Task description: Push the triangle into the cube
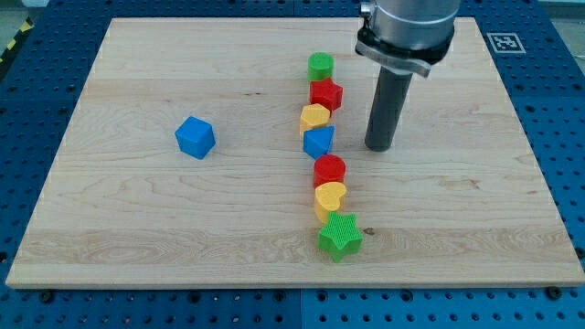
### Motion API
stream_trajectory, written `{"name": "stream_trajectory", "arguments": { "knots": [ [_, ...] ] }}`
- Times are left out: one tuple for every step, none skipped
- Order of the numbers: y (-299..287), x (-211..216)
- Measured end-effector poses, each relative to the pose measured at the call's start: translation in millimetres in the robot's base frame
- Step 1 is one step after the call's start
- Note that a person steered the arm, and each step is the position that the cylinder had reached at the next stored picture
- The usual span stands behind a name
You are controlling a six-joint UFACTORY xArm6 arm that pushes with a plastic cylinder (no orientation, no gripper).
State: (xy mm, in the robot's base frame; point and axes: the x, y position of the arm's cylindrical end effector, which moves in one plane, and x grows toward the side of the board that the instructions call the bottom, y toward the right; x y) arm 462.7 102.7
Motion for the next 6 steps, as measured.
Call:
{"name": "stream_trajectory", "arguments": {
  "knots": [
    [-8, 3],
    [-37, 2],
    [-65, 2],
    [-98, 1],
    [-130, 0],
    [-162, -3]
  ]
}}
